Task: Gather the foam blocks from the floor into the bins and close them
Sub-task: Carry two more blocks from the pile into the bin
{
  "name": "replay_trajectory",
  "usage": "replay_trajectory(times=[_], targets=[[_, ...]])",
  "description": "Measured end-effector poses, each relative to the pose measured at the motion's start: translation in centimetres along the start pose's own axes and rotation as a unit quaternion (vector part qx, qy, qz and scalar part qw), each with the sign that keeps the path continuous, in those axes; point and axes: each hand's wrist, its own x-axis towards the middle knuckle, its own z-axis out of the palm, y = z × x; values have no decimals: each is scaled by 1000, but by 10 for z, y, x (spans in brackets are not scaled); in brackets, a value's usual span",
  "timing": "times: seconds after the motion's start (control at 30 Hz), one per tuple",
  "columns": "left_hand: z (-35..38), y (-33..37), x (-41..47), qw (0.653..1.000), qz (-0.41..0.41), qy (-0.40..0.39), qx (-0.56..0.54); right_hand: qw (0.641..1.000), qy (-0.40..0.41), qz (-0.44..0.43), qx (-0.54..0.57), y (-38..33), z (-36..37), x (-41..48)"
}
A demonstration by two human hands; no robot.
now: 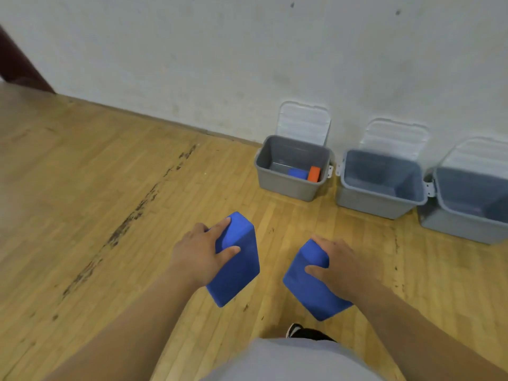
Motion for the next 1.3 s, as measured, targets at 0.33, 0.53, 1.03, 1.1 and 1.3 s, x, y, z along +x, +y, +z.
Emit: replay_trajectory(times=[0.33,0.53,1.03,1.1,1.3], targets=[[-20,57,155,1000,-14,-12,-23,999,5,-41,11,19,-106,166],[-28,69,288,998,41,-36,-20,999,-13,18,26,30,-119,247],[-132,83,639,974,180,-113,75,977,113,151,99,-12,-201,493],[-132,87,674,975,169,-126,73,978,109,151,92,-9,-207,529],[-119,94,775,978,123,-151,78,988,40,127,75,20,-219,673]])
